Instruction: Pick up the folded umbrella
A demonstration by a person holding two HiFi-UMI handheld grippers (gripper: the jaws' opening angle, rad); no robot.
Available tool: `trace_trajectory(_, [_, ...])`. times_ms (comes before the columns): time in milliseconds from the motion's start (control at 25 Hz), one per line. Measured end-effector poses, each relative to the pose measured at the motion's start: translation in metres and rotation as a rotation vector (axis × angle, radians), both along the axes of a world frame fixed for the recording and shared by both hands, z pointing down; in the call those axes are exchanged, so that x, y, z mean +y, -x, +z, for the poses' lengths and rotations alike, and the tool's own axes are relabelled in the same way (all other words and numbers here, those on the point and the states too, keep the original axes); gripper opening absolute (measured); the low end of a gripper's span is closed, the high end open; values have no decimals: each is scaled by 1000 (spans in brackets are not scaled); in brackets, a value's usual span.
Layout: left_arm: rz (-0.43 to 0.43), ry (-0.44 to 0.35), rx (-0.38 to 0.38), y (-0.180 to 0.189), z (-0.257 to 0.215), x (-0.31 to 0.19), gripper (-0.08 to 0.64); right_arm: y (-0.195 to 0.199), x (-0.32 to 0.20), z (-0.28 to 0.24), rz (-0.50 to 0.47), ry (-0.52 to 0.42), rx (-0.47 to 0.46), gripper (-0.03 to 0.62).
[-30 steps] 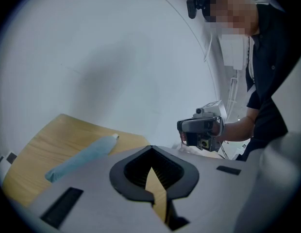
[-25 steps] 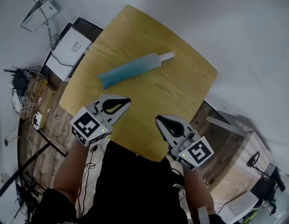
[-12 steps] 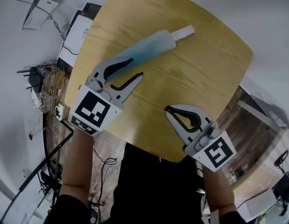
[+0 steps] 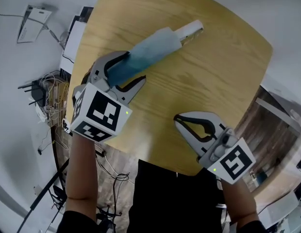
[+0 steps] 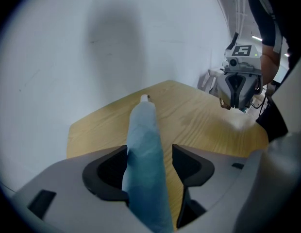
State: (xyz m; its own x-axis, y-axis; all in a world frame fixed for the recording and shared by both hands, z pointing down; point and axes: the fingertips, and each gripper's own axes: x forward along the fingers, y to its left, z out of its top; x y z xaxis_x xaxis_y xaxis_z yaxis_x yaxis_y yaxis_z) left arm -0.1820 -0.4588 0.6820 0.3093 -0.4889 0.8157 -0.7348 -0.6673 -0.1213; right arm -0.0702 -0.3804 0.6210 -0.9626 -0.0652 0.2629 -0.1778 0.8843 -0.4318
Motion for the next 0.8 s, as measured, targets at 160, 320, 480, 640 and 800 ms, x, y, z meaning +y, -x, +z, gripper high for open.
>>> trace_trajectory(160, [6,7,-61,6,9,-10,287,-2,-2,1,4,-1,1,21])
trace_trajectory(320, [5,15,-88,19,17,-21,287,0,-8,1,9,-1,16,21])
trace_trajectory(480, [12,20,-88,24,21,-21,288,0,-8,9,16,5,30,21])
trace_trajectory(640, [9,26,-77,24,25,-22,290,1,-6,13,26,12,19,21])
trace_trajectory(800, [3,39,-116,29,35,-29,305,5,-6,13,22,12,15,21])
